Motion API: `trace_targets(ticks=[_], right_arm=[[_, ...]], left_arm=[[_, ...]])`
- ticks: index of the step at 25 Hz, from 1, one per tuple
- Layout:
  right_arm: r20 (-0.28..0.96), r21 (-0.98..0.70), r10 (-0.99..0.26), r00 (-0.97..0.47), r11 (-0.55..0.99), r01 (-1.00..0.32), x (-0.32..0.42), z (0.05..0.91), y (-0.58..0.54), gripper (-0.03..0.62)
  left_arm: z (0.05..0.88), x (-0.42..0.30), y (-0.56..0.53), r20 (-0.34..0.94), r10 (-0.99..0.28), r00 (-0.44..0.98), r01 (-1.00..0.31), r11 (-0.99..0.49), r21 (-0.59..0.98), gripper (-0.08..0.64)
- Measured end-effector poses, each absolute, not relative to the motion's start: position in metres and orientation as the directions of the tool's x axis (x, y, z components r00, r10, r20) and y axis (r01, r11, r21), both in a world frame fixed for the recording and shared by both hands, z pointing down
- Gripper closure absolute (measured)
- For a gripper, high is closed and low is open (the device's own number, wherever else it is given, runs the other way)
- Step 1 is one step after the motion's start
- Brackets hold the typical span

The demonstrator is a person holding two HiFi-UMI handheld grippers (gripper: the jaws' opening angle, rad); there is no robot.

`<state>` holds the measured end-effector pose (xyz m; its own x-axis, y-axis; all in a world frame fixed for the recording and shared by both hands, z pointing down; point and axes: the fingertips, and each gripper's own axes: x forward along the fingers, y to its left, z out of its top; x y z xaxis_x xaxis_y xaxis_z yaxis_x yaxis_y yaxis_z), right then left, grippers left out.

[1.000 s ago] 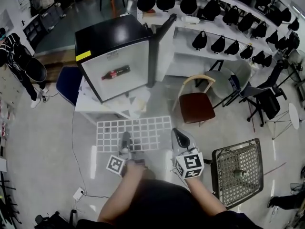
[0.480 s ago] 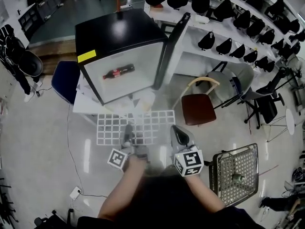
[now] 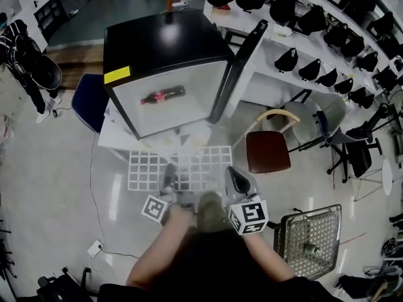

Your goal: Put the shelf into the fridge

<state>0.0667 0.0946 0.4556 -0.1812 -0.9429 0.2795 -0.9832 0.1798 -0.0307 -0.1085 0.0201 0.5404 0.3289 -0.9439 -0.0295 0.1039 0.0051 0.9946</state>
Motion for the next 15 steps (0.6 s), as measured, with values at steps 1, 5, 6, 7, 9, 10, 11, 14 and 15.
trace_targets(ticks=[1, 5, 6, 7, 9, 10, 11, 14, 15], right_arm=[[0.277, -0.034, -0.942, -0.191, 0.189, -0.981, 0.07, 0.458, 0.087, 0.591], [0.265, -0.053, -0.936, -0.233, 0.228, -0.972, 0.085, 0.462, 0.055, 0.591], [0.259, -0.061, -0.934, -0.245, 0.237, -0.97, 0.087, 0.462, 0.046, 0.591], [0.256, -0.07, -0.932, -0.257, 0.248, -0.966, 0.089, 0.463, 0.037, 0.591], [0.26, -0.085, -0.923, -0.284, 0.271, -0.959, 0.092, 0.465, 0.021, 0.591], [0.261, -0.089, -0.919, -0.296, 0.283, -0.955, 0.094, 0.466, 0.013, 0.591], [0.261, -0.091, -0.915, -0.307, 0.293, -0.952, 0.097, 0.466, 0.006, 0.591], [0.259, -0.099, -0.909, -0.328, 0.312, -0.945, 0.11, 0.467, -0.02, 0.591], [0.26, -0.102, -0.907, -0.332, 0.316, -0.943, 0.113, 0.468, -0.028, 0.591]], left_arm=[[0.54, -0.105, 0.014, -0.034, -0.947, 0.319, 0.107, 0.0, 0.994, 0.528], [0.54, -0.093, -0.011, -0.031, -0.96, 0.277, 0.084, -0.008, 0.996, 0.528], [0.54, -0.091, -0.018, -0.03, -0.964, 0.264, 0.07, -0.012, 0.997, 0.528], [0.54, -0.089, -0.026, -0.028, -0.968, 0.25, 0.059, -0.013, 0.998, 0.528], [0.54, -0.087, -0.04, -0.022, -0.974, 0.224, 0.052, -0.011, 0.999, 0.528], [0.54, -0.084, -0.046, -0.021, -0.977, 0.214, 0.053, -0.01, 0.999, 0.528], [0.54, -0.081, -0.052, -0.021, -0.978, 0.206, 0.053, -0.01, 0.999, 0.528], [0.541, -0.07, -0.072, -0.029, -0.982, 0.187, 0.054, -0.019, 0.998, 0.528], [0.541, -0.067, -0.078, -0.032, -0.983, 0.179, 0.059, -0.022, 0.998, 0.528]])
